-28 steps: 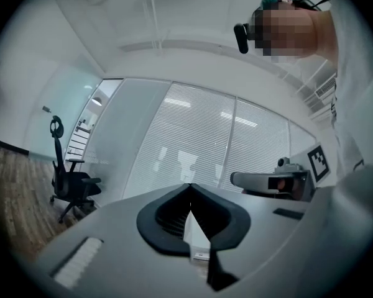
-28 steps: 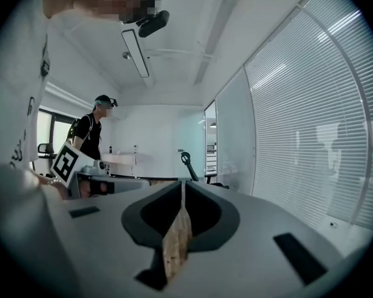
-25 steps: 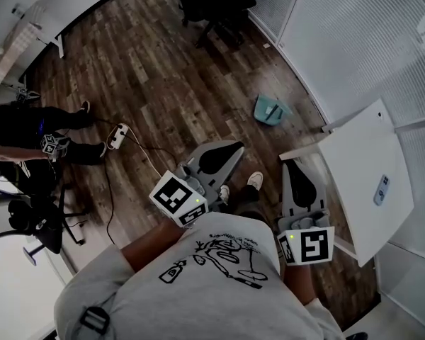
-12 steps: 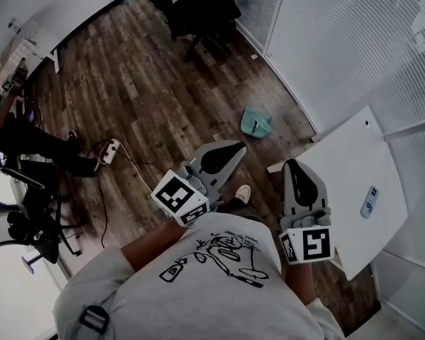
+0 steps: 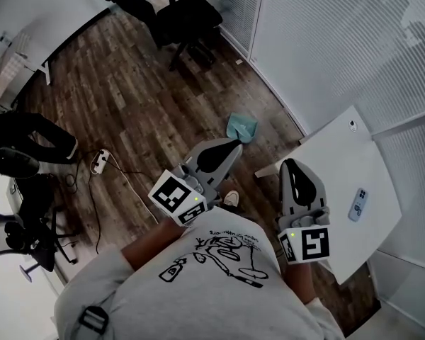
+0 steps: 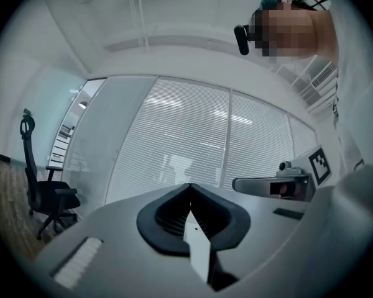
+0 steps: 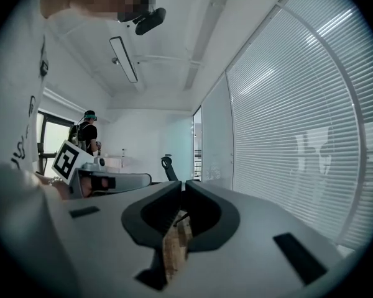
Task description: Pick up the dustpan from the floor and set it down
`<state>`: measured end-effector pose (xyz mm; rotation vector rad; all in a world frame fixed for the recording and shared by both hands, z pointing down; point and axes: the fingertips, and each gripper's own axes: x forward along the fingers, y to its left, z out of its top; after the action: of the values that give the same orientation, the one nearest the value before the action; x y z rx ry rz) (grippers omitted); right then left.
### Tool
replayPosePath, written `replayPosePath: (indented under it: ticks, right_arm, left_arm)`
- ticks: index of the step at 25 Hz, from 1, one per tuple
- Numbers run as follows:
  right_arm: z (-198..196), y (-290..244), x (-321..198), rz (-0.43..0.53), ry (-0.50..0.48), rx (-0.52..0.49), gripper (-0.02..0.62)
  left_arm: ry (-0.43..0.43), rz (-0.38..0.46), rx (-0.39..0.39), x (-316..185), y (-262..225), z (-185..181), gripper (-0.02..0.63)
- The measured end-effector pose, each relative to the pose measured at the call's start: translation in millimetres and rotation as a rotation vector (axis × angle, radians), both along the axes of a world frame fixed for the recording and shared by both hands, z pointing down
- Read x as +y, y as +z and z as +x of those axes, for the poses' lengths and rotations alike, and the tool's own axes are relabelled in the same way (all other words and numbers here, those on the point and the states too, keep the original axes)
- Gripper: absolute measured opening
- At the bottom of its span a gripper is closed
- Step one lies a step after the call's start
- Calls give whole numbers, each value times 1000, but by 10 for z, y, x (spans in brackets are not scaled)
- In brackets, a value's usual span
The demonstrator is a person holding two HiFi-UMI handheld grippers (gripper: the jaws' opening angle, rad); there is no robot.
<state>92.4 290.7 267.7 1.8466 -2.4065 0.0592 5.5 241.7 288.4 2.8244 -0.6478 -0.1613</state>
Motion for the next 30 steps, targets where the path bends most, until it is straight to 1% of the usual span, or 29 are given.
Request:
replayPosePath:
  ticks: [6, 13, 19, 25, 30]
  right_arm:
    - [76, 48, -160, -16, -7, -9, 17]
    - [117, 181, -560, -40, -6, -18, 17]
    - [39, 186, -1163, -54, -15, -23, 17]
    - [-70, 203, -1859, -75, -33, -22, 17]
    - [-159, 185, -2378, -74, -39, -12, 17]
  left_arm:
    - [-41, -13, -20, -245, 63, -20, 2]
    - [-30, -32, -28, -637, 177, 70, 2]
    - [-7, -37, -35, -1189, 158, 73, 2]
    - [-9, -52, -33, -1849, 164, 0, 2]
    - [-6, -52, -29, -2347, 153, -82, 2]
